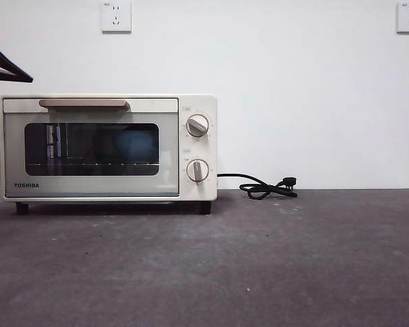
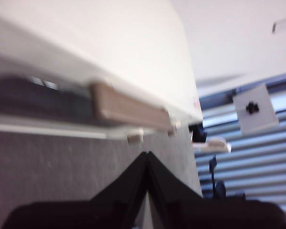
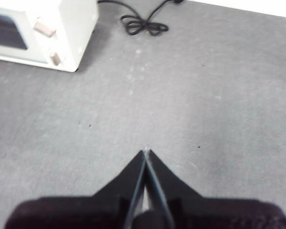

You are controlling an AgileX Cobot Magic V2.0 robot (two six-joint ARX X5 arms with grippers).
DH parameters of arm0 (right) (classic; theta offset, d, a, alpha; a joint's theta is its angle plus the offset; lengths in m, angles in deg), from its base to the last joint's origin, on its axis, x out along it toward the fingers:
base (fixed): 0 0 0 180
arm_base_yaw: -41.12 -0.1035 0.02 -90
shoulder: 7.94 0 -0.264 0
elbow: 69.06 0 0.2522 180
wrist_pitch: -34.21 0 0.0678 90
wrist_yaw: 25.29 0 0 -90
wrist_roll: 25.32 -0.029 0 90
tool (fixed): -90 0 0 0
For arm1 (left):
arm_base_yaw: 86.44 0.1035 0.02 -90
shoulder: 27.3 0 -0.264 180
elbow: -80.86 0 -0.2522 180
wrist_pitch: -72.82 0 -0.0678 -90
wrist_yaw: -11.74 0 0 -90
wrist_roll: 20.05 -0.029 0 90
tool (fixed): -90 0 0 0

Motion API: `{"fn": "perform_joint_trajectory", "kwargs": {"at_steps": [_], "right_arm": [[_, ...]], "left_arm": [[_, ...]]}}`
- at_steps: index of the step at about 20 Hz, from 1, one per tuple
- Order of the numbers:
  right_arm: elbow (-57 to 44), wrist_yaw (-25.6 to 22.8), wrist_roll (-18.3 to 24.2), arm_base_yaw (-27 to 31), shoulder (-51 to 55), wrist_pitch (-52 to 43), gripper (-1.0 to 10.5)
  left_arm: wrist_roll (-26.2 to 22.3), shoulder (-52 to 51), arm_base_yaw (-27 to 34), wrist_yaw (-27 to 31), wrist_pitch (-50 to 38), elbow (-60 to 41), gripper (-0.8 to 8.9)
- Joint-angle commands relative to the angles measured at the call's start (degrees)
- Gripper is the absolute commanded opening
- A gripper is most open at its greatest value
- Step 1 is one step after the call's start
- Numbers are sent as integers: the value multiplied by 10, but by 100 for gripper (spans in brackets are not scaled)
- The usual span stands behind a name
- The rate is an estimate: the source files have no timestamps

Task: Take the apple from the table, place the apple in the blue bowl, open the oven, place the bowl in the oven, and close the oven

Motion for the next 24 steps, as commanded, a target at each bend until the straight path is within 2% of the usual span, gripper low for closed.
{"fn": "perform_joint_trajectory", "kwargs": {"at_steps": [1, 4, 6, 7, 10, 14, 16, 20, 24], "right_arm": [[-6, -12, -13, 0, -1, 16, 1], [-6, -11, -15, 0, -1, 16, 1], [-6, -12, -15, 0, -1, 16, 1], [-6, -12, -15, 0, -1, 16, 1], [-6, -12, -15, 0, -1, 16, 1], [-6, -12, -15, 0, -1, 16, 1], [-6, -12, -15, 0, -1, 16, 1], [-6, -11, -15, 0, -1, 16, 1], [-6, -11, -15, 0, -2, 16, 1]], "left_arm": [[-143, -35, -15, 16, 94, -2, -5], [-284, -95, -36, 63, 231, -2, -5], [-341, -144, -47, 83, 298, -2, -5], [-354, -170, -52, 91, 319, -2, -5], [-356, -263, -63, 149, 348, -2, -5], [-348, -406, -78, 315, 383, -2, -6], [-339, -479, -79, 370, 406, -2, -4], [-298, -582, -79, 363, 428, -1, -4], [-298, -607, -79, 364, 428, -1, -4]]}}
